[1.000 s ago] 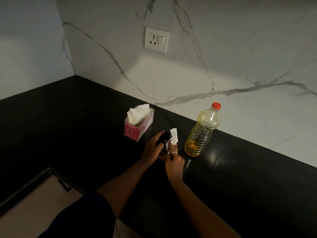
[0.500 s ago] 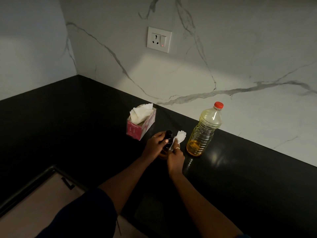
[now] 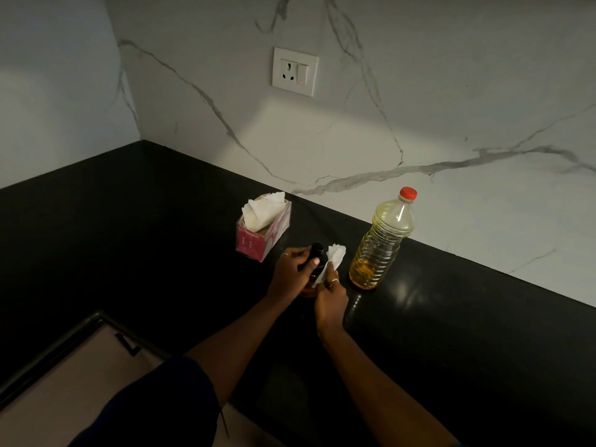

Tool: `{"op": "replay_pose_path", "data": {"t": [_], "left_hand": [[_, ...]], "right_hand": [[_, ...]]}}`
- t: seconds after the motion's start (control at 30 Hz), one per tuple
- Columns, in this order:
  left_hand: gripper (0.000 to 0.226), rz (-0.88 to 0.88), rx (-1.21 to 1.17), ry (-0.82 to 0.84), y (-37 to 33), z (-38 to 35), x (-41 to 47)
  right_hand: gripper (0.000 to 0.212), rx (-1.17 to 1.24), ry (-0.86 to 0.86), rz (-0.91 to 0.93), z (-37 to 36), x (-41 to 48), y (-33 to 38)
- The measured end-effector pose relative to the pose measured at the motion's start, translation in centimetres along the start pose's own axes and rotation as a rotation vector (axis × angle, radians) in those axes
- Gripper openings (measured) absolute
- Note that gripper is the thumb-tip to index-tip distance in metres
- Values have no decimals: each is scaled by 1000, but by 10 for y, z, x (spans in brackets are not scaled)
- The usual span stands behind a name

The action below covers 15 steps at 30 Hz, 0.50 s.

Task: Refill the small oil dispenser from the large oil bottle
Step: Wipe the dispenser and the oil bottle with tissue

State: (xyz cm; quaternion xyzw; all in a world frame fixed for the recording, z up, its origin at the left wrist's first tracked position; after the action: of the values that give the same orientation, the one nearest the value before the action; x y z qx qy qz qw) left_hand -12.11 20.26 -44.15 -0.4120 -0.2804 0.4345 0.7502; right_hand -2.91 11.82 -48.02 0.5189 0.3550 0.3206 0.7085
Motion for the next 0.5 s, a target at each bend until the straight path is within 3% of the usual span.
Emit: {"op": "replay_pose_path", "data": {"t": [0.13, 0.27, 0.37, 0.5], "left_hand": [[26, -12, 0, -47, 2, 6, -1], [22, -13, -20, 17, -2, 3, 5], [30, 20, -67, 81, -1, -1, 6], [43, -28, 67, 175, -9, -6, 11]], "right_hand": [[60, 78, 37, -51, 5, 11, 2], [54, 127, 26, -66, 5, 6, -1], [58, 120, -60, -65, 6, -8, -6], [54, 20, -125, -13, 6, -17, -3]]}}
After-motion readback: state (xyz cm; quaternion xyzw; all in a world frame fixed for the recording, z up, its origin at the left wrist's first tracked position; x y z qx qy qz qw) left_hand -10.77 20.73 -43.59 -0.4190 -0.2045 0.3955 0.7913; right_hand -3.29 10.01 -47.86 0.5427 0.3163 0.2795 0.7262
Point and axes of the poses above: each hand's wrist, its own x-axis towards the middle knuckle, its own z-axis out of the back of the hand, y = z × x, the point moved 9 cm from there along x, towards the middle knuckle, and after that the axes turned 8 degrees about y, right-handed, at the moved point
